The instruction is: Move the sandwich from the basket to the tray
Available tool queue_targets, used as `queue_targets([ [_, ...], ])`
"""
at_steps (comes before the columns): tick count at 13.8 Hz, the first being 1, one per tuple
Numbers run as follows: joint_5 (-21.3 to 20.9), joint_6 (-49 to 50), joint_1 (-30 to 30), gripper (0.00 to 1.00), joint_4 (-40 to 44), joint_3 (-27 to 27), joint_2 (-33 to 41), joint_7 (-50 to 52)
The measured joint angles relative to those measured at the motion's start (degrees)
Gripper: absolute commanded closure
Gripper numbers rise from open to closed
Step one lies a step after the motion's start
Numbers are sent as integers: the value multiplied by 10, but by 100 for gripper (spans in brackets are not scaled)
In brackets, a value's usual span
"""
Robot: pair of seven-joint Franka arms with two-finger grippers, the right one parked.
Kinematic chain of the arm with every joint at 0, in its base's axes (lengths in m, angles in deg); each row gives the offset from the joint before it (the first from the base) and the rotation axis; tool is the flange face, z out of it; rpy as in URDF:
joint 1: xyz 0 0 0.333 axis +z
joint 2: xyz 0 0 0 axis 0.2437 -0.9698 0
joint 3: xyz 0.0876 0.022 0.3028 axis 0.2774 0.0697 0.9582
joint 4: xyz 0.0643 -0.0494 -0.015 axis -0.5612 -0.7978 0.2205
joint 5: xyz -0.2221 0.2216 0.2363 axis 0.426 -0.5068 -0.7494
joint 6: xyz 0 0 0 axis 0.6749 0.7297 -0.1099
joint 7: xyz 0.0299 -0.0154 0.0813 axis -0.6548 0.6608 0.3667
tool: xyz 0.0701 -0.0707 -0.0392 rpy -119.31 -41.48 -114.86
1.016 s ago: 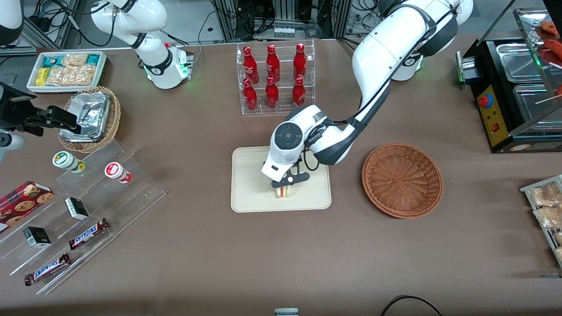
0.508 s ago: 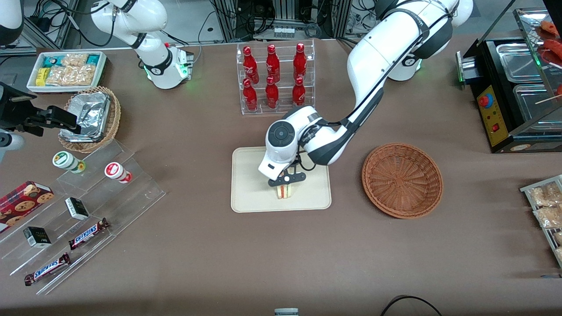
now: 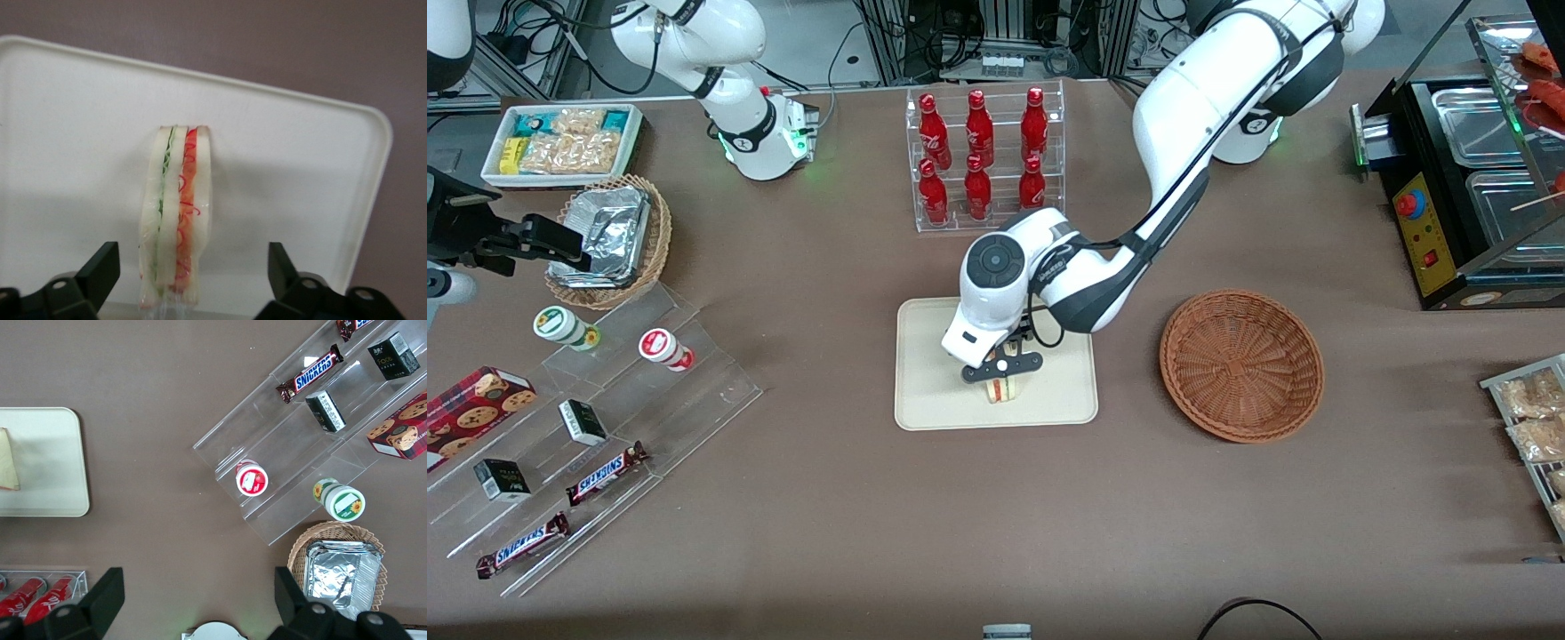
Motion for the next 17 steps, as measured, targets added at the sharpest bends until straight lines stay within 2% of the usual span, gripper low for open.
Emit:
queue_targets([
  [7, -1, 72, 2, 0, 4, 3, 73, 0],
  [11, -1, 119, 50, 0, 2, 6, 96, -14],
  [13, 4, 143, 88, 0, -8, 5, 115, -61],
  [17, 44, 239, 172, 0, -24, 5, 169, -221],
])
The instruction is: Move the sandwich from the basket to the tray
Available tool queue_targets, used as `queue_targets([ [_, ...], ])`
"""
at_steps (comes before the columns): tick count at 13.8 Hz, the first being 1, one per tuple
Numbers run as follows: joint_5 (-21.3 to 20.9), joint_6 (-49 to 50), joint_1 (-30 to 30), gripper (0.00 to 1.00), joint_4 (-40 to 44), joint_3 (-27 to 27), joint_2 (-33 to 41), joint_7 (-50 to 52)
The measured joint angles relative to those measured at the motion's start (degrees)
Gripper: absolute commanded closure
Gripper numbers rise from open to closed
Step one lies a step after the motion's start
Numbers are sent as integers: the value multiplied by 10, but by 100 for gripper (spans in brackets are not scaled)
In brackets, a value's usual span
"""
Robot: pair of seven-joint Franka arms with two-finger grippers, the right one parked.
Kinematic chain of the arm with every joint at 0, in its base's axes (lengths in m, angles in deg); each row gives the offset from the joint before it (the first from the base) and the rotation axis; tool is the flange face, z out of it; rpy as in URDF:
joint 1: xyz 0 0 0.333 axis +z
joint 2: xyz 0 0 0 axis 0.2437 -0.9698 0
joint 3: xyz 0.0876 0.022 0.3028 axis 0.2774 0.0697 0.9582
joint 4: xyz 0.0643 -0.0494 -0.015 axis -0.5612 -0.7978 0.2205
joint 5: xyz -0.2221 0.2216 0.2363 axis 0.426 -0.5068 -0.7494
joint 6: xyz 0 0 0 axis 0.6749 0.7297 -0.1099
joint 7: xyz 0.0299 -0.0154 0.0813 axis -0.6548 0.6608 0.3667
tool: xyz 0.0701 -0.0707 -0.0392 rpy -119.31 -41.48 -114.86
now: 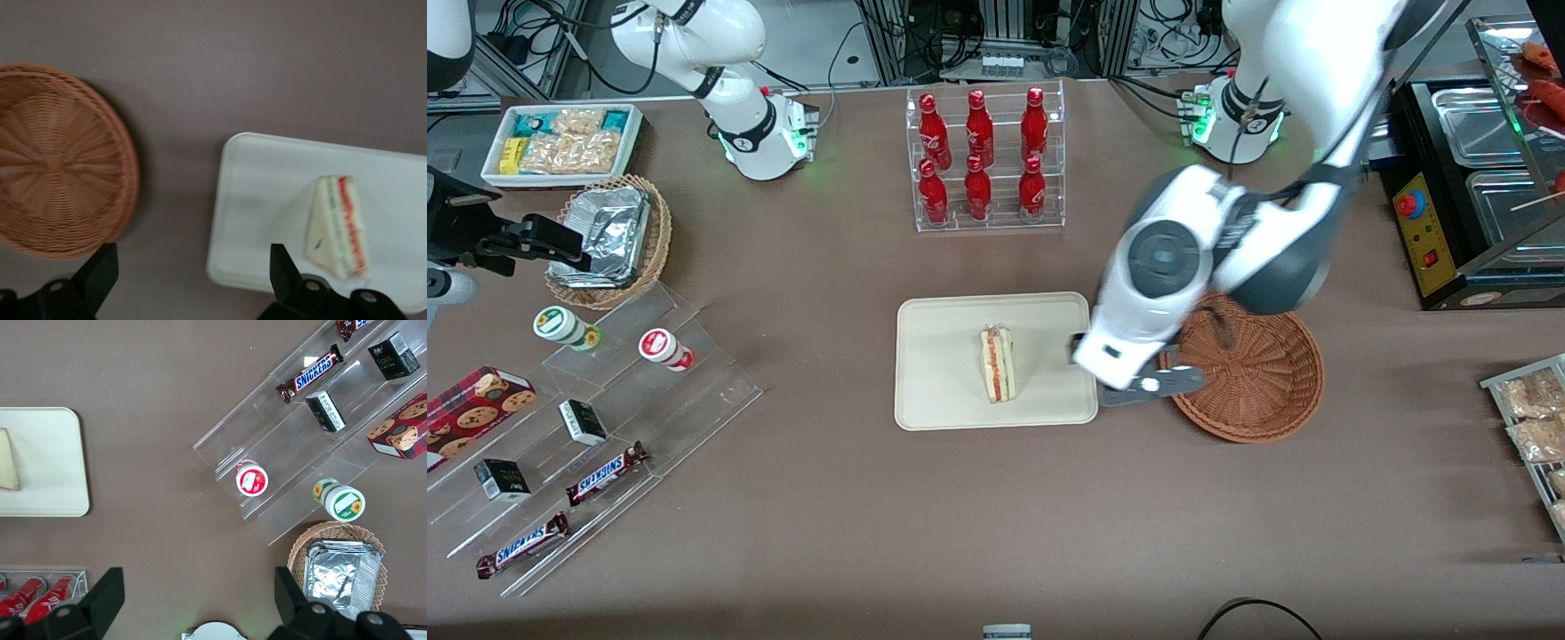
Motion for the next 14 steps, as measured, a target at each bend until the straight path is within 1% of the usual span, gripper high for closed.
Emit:
queue_targets([
  [3, 11, 41, 48, 0, -2, 0, 34, -65],
  [7, 10, 45, 54, 0, -8, 1, 46, -70],
  [10, 11, 52, 73, 0, -8, 8, 51, -89],
  [13, 21, 76, 115, 0, -8, 13, 75, -176],
  [14, 25, 98, 123, 0, -8, 25, 86, -210],
])
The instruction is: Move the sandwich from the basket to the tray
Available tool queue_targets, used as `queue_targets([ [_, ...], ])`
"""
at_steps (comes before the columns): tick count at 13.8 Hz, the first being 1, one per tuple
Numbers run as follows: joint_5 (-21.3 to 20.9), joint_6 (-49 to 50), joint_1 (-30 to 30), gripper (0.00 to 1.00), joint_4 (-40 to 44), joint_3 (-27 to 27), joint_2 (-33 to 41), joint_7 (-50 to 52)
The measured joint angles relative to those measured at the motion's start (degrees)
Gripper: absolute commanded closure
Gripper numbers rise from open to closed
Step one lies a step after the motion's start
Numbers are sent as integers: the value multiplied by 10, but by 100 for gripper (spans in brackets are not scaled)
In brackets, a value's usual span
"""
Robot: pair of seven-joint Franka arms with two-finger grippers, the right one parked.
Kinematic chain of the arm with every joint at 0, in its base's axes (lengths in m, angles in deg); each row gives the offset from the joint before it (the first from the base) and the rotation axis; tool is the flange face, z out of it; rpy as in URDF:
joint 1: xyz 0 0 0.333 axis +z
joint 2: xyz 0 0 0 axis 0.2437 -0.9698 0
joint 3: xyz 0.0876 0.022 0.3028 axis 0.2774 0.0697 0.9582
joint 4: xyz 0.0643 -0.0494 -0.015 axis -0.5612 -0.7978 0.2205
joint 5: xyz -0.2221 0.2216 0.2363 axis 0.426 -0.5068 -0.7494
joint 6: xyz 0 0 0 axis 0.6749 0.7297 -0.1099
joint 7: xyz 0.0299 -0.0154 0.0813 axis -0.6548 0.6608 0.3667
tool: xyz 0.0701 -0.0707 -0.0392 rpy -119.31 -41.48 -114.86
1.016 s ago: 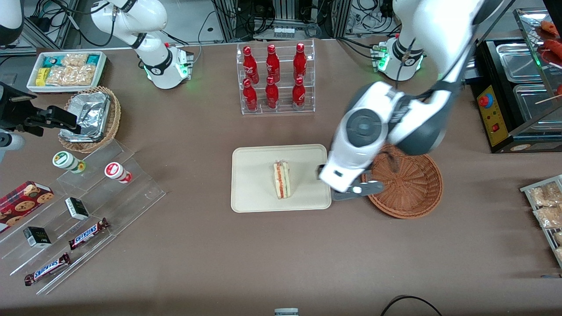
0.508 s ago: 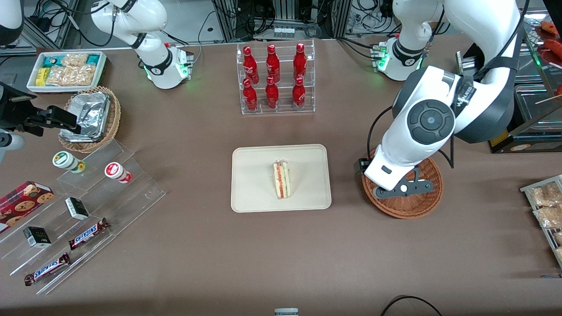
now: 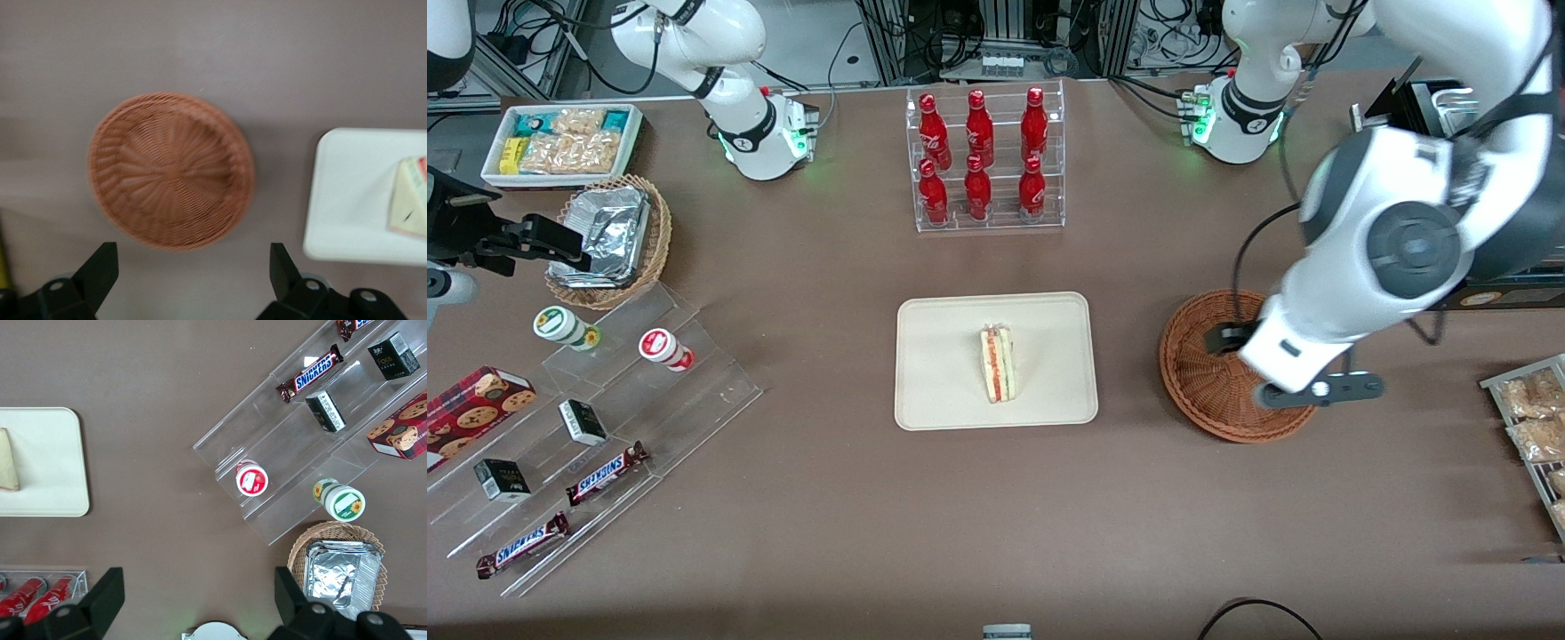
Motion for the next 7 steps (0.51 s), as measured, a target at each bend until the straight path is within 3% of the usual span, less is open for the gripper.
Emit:
queue_targets([
  [4, 5, 61, 1, 0, 3, 79, 47, -124],
  [7, 28, 91, -22, 0, 4, 145, 90, -141],
])
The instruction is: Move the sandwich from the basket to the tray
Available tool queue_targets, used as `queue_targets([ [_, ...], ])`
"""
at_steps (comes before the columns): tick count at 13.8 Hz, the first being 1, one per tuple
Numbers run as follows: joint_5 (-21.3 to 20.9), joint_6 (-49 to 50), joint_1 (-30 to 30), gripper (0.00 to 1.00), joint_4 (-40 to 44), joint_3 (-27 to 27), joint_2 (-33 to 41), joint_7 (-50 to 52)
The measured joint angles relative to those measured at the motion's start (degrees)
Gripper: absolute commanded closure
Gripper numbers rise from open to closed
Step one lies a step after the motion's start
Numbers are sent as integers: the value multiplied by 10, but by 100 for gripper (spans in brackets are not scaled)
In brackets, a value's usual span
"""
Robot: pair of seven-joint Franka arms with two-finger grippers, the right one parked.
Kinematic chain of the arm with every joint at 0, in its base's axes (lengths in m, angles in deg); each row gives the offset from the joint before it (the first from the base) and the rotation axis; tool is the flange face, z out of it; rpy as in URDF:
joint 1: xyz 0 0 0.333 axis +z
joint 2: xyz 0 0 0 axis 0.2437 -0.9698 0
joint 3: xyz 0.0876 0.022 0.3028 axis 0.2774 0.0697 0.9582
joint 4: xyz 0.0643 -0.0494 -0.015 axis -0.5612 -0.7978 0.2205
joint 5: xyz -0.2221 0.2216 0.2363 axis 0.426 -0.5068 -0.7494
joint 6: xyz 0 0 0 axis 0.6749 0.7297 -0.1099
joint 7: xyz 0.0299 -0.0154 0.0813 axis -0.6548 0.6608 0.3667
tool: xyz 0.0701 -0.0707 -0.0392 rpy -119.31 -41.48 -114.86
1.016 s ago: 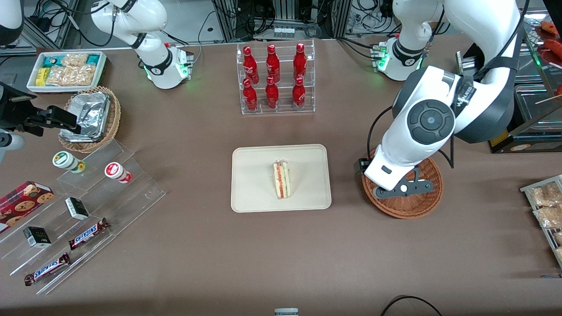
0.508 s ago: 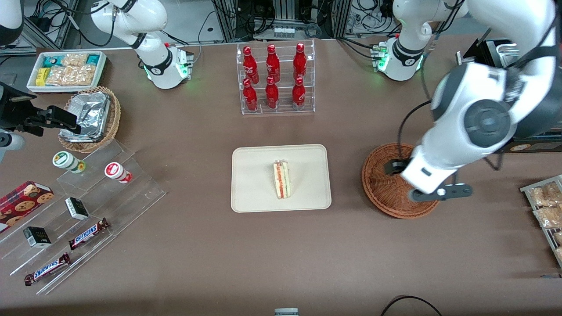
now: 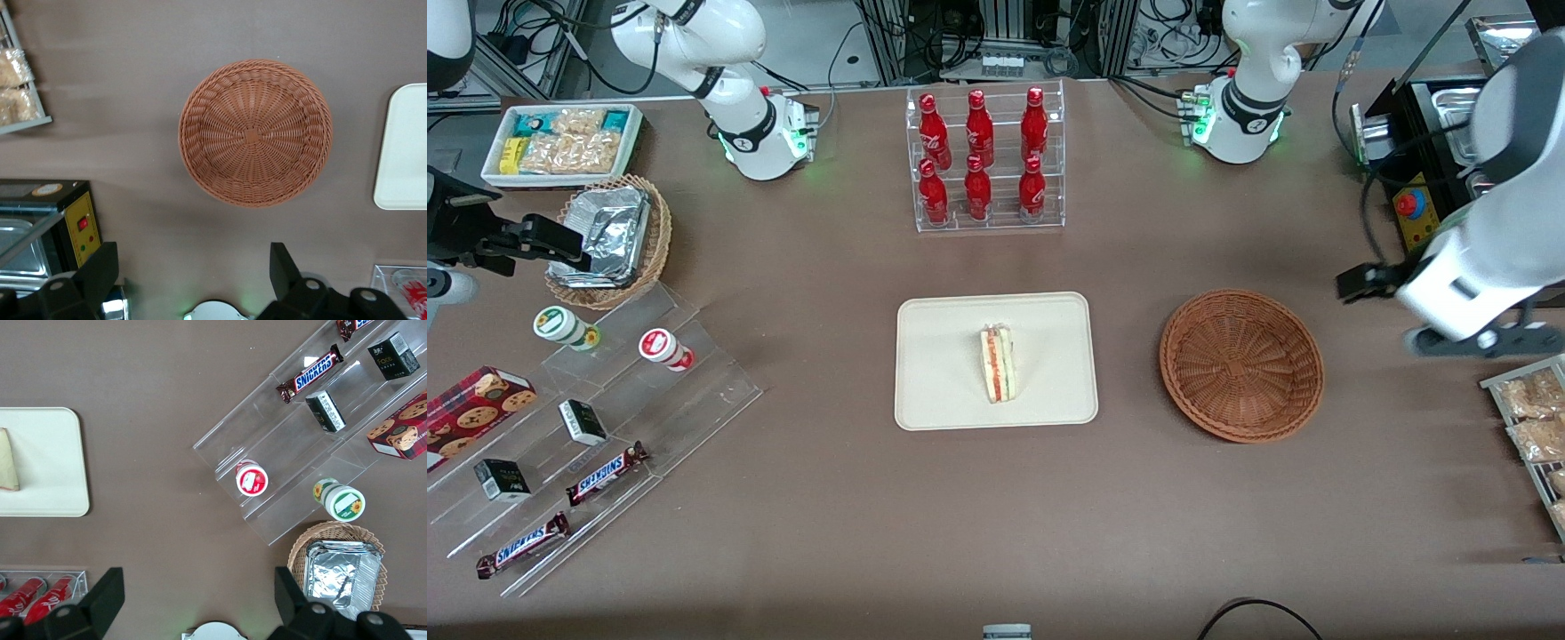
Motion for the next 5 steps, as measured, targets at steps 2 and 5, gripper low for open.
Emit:
queue_targets([
  [2, 48, 13, -11, 0, 0, 35, 21, 0],
  [5, 78, 21, -20, 0, -10, 49, 26, 0],
])
